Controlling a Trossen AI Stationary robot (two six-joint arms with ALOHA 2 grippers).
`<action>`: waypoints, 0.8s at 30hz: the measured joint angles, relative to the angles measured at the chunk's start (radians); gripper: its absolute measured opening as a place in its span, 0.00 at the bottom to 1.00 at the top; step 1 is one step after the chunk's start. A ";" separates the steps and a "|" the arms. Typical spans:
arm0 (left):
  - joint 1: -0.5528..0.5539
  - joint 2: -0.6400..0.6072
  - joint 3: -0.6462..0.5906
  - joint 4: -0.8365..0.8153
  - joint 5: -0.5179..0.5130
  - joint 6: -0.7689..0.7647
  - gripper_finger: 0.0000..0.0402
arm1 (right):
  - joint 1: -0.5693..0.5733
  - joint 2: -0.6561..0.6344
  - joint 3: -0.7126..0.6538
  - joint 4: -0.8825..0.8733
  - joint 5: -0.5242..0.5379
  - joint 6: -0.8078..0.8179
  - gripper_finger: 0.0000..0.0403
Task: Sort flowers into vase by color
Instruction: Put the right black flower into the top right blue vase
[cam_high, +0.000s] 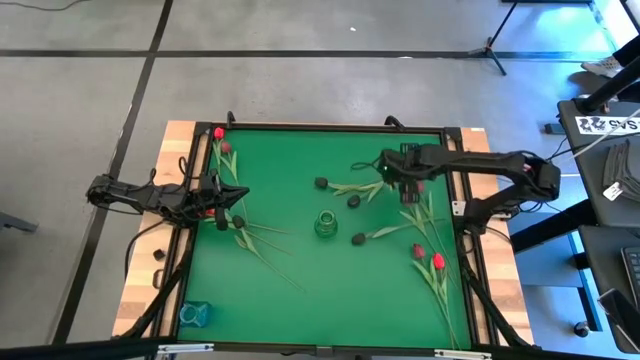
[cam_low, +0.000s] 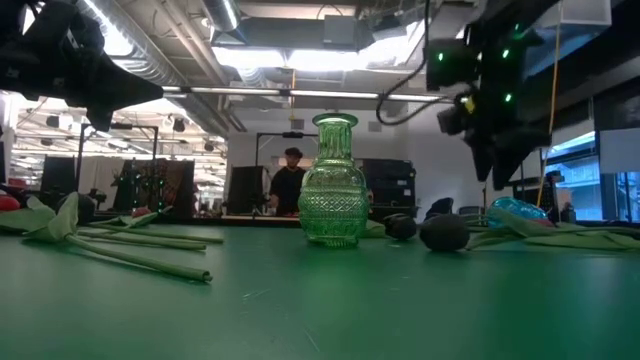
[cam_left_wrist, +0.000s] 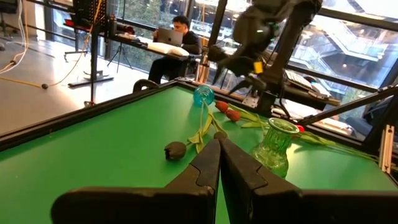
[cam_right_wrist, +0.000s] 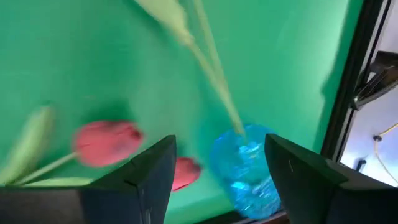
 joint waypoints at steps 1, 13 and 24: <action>0.000 0.000 0.000 0.000 0.000 0.000 0.03 | -0.021 0.007 -0.010 0.028 -0.009 -0.032 0.61; 0.000 0.000 0.000 0.000 0.000 0.000 0.03 | -0.148 0.127 -0.043 0.102 0.043 -0.285 0.61; 0.000 0.000 0.000 0.000 0.000 0.000 0.03 | -0.207 0.180 -0.043 0.106 0.053 -0.330 0.61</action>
